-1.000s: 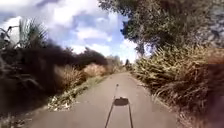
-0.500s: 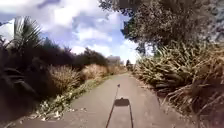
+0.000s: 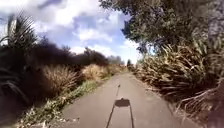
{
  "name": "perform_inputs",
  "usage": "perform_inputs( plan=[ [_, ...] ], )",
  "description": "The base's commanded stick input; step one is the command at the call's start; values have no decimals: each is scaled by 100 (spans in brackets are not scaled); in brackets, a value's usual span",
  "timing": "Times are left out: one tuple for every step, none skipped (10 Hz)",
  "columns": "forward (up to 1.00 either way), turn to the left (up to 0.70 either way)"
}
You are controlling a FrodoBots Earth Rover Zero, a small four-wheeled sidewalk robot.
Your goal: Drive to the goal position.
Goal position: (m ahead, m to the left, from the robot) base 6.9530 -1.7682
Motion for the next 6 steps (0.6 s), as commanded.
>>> perform_inputs(
  plan=[
    [70,0],
    [70,0],
    [70,0],
    [70,0],
    [70,0],
    [70,0]
  ],
)
